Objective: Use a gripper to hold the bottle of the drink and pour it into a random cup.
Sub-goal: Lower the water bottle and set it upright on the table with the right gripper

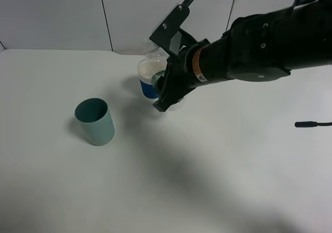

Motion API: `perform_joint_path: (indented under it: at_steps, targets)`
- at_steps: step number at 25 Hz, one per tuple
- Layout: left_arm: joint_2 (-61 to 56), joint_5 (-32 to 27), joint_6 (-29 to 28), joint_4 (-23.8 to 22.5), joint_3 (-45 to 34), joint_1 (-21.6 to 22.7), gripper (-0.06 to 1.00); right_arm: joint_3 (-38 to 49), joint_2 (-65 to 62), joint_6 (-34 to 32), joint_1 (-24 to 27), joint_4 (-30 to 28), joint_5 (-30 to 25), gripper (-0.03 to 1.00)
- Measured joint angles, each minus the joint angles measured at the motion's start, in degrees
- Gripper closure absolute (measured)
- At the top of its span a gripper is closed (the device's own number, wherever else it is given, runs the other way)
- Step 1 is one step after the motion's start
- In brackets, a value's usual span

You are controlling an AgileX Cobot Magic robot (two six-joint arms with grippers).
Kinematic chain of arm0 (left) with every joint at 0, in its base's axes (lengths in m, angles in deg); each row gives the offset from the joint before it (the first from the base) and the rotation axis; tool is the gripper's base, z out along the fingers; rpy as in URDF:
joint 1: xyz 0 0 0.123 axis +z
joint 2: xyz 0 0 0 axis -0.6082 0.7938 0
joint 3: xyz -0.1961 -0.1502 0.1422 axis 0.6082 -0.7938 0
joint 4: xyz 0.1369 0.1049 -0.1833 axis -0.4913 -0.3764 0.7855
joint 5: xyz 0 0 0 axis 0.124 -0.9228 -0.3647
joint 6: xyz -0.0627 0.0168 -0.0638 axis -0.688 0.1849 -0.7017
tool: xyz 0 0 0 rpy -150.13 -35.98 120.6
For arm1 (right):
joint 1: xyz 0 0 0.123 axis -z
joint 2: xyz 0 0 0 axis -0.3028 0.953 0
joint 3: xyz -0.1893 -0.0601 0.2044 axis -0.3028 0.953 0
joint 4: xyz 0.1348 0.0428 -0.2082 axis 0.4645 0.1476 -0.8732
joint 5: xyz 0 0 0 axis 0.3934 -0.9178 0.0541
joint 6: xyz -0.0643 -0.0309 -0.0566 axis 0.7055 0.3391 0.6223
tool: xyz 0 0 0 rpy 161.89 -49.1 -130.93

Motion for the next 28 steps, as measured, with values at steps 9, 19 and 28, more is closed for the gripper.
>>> perform_joint_path:
  at_steps: [9, 19, 28]
  targets:
    - [0.0, 0.0, 0.0, 0.0, 0.0, 0.0, -0.05, 6.4, -0.3, 1.3, 2.3, 0.0, 13.5, 0.40]
    - [0.0, 0.0, 0.0, 0.0, 0.0, 0.0, -0.05, 16.6, -3.2, 9.4, 8.8, 0.0, 27.3, 0.40]
    - [0.0, 0.0, 0.0, 0.0, 0.0, 0.0, -0.05, 20.7, -3.6, 9.8, 15.4, 3.4, 31.6, 0.40]
